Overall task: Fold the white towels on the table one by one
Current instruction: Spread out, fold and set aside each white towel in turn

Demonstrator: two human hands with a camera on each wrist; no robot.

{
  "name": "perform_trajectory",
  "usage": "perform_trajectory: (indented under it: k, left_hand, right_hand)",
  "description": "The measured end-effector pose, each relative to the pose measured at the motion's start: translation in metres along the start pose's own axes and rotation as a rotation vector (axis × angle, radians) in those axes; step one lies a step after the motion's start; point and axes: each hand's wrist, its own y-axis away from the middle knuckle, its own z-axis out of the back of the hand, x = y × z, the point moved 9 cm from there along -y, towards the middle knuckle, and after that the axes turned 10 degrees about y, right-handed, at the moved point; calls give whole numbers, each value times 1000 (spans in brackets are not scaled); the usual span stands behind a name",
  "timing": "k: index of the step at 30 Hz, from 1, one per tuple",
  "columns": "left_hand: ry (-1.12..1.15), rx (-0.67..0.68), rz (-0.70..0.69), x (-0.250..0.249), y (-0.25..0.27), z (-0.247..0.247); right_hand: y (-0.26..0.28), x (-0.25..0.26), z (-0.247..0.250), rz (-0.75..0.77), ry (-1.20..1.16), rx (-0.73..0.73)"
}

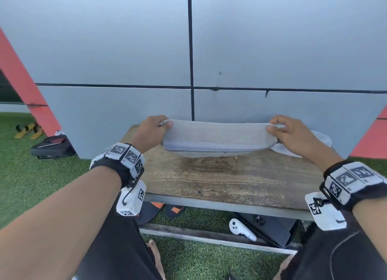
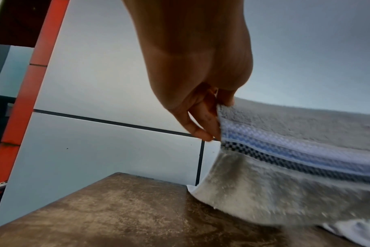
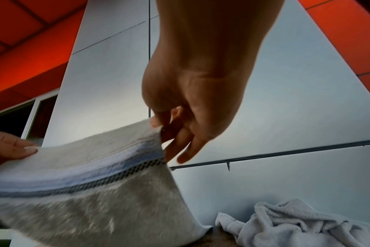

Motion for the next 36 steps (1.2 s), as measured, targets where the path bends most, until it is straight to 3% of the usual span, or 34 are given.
perform_trajectory:
  k: [6,12,16,21,26,36]
  left_hand:
    - [-55,339,237,27,31,-31]
    - [1,430,333,45,40,-46]
    - [-48,325,297,53,30,-46]
    - [62,141,246,69,12,-46]
    - [113,79,260,90,-15,-54]
    - [-13,-100,319,124,-125,-64]
  right_hand:
    - [32,-8,-22,-93,-34,329]
    - [45,-23,-43,-194,-12,433]
    - [34,-28,-54,-228,-62,372]
    - [2,-49,-69,-257,-113,247]
    - [-38,-69,-89,-283,-89,191]
    - [-150,-91,-109,-221,222,40]
